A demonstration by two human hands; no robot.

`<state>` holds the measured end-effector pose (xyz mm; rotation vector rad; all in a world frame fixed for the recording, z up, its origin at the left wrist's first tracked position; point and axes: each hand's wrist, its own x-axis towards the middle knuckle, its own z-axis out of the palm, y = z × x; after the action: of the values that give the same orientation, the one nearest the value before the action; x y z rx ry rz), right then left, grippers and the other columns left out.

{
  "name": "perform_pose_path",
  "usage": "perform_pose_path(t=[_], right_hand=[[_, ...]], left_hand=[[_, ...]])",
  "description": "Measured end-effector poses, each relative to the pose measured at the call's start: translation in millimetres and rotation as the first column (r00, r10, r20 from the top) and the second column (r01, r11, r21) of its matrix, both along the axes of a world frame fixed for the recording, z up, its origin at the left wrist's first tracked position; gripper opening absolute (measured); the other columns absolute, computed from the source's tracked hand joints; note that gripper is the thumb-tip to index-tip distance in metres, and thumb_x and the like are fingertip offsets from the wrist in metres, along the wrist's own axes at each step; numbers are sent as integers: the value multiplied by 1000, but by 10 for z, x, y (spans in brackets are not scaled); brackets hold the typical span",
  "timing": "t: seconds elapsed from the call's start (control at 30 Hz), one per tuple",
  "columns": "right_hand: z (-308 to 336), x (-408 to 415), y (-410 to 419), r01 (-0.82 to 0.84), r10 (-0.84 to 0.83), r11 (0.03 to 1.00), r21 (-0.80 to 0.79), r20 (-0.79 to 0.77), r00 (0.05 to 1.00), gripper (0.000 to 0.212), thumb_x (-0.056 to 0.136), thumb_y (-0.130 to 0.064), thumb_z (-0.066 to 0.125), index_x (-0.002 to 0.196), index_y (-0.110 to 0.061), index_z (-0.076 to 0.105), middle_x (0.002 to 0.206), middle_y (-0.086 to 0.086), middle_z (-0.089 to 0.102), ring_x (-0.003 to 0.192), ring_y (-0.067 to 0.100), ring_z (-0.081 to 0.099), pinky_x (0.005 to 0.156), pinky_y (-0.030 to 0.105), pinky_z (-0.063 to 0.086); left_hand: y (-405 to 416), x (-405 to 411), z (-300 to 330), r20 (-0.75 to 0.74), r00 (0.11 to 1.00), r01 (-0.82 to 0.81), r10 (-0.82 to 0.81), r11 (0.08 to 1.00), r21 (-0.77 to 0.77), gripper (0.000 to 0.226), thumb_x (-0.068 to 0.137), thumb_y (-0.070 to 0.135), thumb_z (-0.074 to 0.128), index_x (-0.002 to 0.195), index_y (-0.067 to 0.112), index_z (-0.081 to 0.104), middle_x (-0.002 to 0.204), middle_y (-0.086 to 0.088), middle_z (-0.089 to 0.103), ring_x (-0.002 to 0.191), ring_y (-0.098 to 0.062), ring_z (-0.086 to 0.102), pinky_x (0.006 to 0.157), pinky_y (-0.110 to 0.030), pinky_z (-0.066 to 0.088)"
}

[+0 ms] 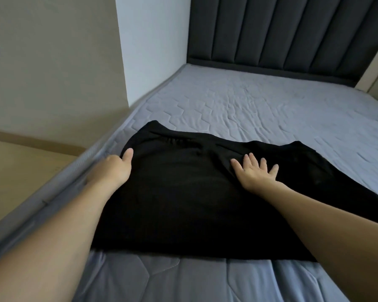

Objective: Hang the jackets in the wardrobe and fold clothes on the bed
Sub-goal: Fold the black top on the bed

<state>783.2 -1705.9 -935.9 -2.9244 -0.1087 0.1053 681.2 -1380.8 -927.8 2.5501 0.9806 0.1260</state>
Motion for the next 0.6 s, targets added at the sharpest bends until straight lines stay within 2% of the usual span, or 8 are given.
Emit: perform_pose_path(t=[0.1,0.17,0.23,0.3,0.37,0.43,0.53,0.6], right_hand=[[72,-4,338,-261,239,957,129,162,957,78,81,-74,8,151,-40,11,161,-7,10,148,12,3,113,55,-9],[-8,29,431,-320,308,943,92,119,944,69,86,-72,10,150,-45,5,162,-9,4,148,12,-2,114,53,-9],[-93,152,348,-286,282,958,38,79,956,66,91,-68,10,151,-42,3,162,-7,0,148,14,-4,116,50,-8],[-102,303,197,-219,225,972,-81,66,972,66,94,-62,8,154,-34,4,162,-2,1,149,17,-3,118,48,-6],[-19,446,83,-99,115,970,-222,60,992,65,97,-57,10,153,-25,11,161,0,10,148,18,3,116,54,-9],[145,541,187,-43,58,964,-263,50,997,59,98,-47,19,150,-19,23,156,5,26,146,22,16,113,59,-11],[410,573,837,-210,209,977,44,18,978,63,90,-38,34,151,-25,22,148,9,40,139,29,31,117,52,-4],[542,476,1384,-318,346,913,255,-73,935,87,77,-69,42,152,-32,17,156,3,30,142,29,26,117,48,11]], left_hand=[[-42,-245,-20,-30,999,41,-41,999,0,87,88,76,16,137,8,39,118,-16,59,100,-35,61,81,-44,53],[-121,-477,-68,-75,993,100,-90,986,134,87,83,81,16,117,6,45,90,-12,62,76,-30,62,60,-34,49],[-131,-530,-2,-120,982,174,-148,954,245,87,81,80,12,94,4,52,76,-13,60,66,-30,60,55,-32,46],[-85,-455,113,-185,973,182,-139,952,245,88,86,75,13,91,3,62,84,-20,65,77,-36,64,67,-38,52],[-70,-376,137,-254,956,198,-149,964,180,87,92,71,12,102,3,65,103,-22,66,94,-37,63,85,-43,52],[-77,-371,78,-240,958,191,-159,975,115,86,92,72,11,113,5,62,114,-18,64,105,-35,59,91,-42,49],[-29,-426,35,-142,981,126,-135,989,-72,91,85,80,25,124,5,58,125,-16,60,112,-33,57,89,-37,47],[19,-473,116,-77,990,86,-118,938,-336,89,78,80,48,126,6,59,125,-13,62,108,-31,61,83,-33,46]])
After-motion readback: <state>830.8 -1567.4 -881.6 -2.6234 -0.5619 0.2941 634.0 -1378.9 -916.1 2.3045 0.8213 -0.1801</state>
